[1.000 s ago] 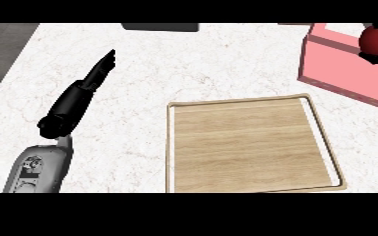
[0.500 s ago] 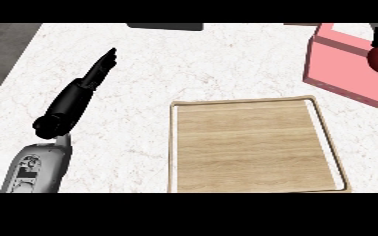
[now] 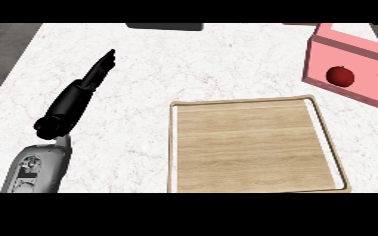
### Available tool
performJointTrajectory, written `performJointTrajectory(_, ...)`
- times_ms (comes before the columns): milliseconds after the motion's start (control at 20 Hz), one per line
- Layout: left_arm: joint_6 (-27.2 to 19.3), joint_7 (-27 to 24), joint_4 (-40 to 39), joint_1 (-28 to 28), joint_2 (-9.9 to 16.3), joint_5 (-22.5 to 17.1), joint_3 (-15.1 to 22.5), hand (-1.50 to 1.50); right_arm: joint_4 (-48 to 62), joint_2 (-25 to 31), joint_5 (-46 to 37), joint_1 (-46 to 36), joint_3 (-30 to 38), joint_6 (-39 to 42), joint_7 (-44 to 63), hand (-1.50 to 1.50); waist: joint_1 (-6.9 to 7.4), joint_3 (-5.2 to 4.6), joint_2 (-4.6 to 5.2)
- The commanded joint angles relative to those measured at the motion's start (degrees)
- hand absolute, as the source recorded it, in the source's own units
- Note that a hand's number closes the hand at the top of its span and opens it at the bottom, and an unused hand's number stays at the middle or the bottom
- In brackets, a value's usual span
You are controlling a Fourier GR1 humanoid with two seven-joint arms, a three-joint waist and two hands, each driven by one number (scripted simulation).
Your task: Pick the tomato from the tray and place it in the cardboard box
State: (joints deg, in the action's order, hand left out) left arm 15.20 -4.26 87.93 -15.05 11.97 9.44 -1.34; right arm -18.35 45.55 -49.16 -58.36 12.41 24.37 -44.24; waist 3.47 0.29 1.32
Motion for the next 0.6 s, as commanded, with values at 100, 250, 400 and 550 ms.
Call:
performJointTrajectory(100,-0.2,0.6,-0.3,-0.3,0.2,-0.3,-0.8,0.00,9.6,-0.8,16.8,-5.3,15.8,13.3,2.0,-1.50,-0.88,0.02,-0.39)
performJointTrajectory(250,-0.5,0.1,0.6,0.2,-0.7,0.9,1.0,0.00,14.0,1.5,21.5,-6.8,20.9,14.0,10.0,-1.50,0.12,0.05,0.28)
performJointTrajectory(400,0.2,0.8,0.5,-1.4,-0.2,-0.9,-0.7,0.00,15.9,4.3,24.6,-7.1,24.0,14.1,15.1,-1.50,0.51,0.06,0.66)
performJointTrajectory(550,-0.6,1.3,0.7,-1.5,-0.9,0.3,0.5,0.00,15.3,6.6,26.3,-3.4,25.6,14.0,13.6,-1.50,0.65,0.29,1.31)
